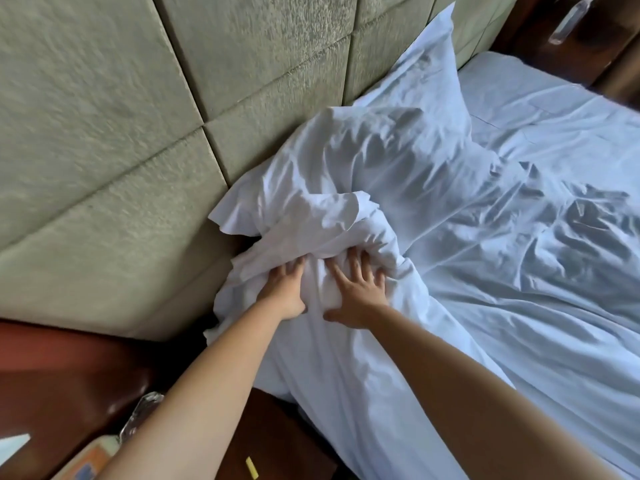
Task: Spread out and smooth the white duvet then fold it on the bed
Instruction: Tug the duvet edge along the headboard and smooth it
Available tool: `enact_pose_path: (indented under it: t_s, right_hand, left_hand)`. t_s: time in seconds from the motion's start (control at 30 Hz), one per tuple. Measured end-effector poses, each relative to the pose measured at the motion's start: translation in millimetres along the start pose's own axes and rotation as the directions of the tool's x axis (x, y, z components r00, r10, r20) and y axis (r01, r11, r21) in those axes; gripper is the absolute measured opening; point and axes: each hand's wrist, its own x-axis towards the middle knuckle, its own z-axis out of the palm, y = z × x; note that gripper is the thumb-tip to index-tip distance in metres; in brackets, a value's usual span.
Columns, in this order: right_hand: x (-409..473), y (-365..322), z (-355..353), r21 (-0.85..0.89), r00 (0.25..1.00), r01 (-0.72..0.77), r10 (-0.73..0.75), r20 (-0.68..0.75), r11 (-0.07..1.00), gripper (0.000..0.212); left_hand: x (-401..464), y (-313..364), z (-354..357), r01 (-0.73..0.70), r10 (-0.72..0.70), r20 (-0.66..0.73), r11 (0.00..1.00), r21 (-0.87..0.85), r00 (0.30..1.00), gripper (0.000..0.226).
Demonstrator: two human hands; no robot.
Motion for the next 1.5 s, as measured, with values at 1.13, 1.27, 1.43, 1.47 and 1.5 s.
enact_pose_path:
  t_s: [1.13,1.27,1.43,1.47,1.5]
  right_hand:
    - [-435,137,63,0.305,0.912,-0.064,0.180,-0.368,0.950,0.094]
    - [-482,138,84,0.294,0.888,-0.129,0.242,-0.392,0.947,0.094]
    - [-544,141,121,0.285,0.876,-0.267,0.355,-0.326,0.921,0.093]
    - [-558,144,130,0.290,0.864,-0.300,0.388,-0.321,0.909,0.093]
    - [-573,147,137,0.298,0.851,-0.333,0.421,-0.314,0.895,0.092]
  left_hand:
    - [-363,213,142,-0.246,0.399,-0.196,0.813,0.528,0.896,0.076]
    - [-390,220,164,-0.338,0.479,-0.141,0.771,0.540,0.866,0.073]
    - [-417,236,200,-0.498,0.606,-0.043,0.690,0.525,0.794,0.070]
    - [-421,242,209,-0.530,0.636,-0.026,0.664,0.528,0.771,0.070]
    - [-426,250,219,-0.557,0.659,-0.005,0.639,0.530,0.752,0.070]
